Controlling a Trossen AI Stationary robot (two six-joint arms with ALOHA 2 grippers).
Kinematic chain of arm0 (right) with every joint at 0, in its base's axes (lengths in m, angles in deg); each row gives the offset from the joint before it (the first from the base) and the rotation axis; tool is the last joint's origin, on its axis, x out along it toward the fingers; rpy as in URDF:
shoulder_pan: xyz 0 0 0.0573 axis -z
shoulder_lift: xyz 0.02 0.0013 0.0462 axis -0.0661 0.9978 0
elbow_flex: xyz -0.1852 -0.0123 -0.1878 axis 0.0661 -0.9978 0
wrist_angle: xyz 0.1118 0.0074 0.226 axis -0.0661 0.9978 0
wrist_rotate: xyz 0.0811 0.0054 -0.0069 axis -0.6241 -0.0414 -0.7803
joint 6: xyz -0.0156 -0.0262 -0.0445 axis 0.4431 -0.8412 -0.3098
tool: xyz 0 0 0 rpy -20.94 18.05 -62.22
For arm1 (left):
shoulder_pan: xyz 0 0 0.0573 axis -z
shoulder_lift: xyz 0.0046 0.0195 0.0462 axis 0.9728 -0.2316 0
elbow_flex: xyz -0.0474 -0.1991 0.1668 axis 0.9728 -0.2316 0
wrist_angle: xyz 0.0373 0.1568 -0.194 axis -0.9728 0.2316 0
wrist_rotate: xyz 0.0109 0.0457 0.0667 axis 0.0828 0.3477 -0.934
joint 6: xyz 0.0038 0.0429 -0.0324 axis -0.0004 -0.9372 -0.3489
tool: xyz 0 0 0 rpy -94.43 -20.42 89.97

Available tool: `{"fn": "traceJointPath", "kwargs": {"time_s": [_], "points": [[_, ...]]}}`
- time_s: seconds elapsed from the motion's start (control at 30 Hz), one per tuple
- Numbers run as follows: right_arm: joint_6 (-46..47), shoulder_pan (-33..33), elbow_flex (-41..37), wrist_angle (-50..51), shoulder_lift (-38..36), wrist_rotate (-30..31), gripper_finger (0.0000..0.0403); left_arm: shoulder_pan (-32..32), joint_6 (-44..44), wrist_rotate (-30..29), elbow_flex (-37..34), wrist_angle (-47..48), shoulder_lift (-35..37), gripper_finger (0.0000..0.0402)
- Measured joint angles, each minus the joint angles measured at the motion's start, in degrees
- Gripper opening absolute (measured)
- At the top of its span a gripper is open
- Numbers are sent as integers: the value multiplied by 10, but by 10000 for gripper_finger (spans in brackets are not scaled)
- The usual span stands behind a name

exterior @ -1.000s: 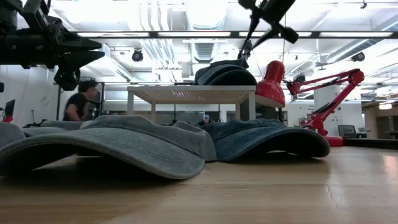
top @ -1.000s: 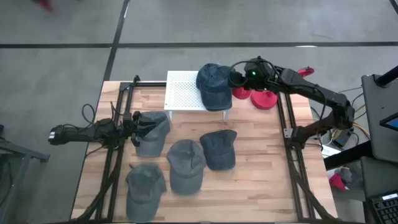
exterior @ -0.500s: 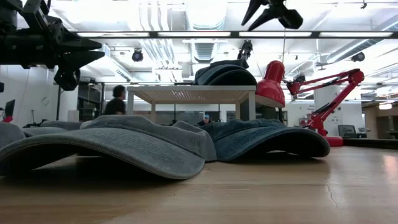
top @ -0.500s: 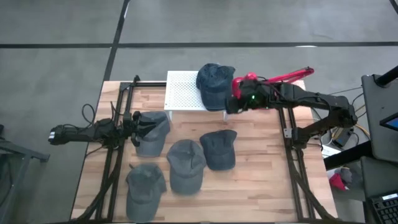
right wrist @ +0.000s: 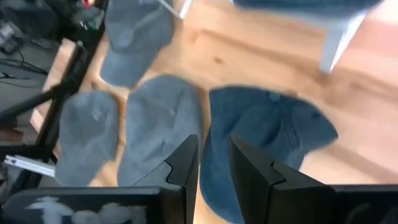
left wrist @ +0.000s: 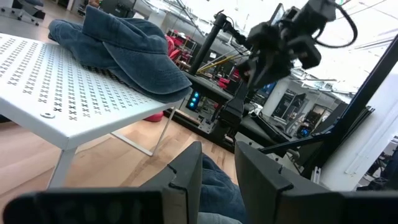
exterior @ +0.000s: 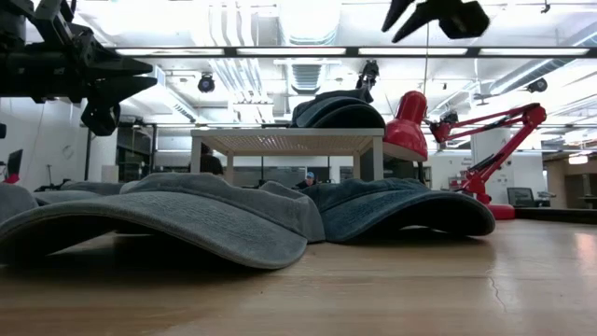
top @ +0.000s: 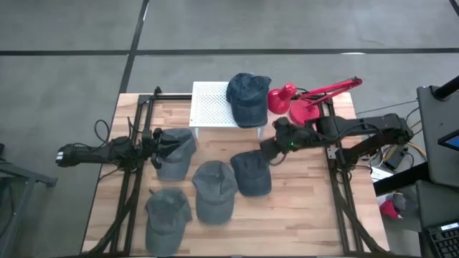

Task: Pick & Place hat
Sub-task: Stack the black cap on top of the black cap on the shelf

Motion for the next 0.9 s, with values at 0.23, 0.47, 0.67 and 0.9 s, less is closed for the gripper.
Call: {"fn": "traceJointPath", "kwargs": {"time_s": [0.23,0.47,0.67,0.9], "points": [[72,-30,-53,-1,0,-1,82,0,-4,0,0,0,0,99],[81,-34,-79,-1,0,-4,113,0,-4,0,0,0,0,99],[83,-34,-88,-1,0,-6,158,0,-5,0,0,0,0,99],[120,-35,-117,-7,0,-25,203,0,-18,0,0,0,0,99]]}}
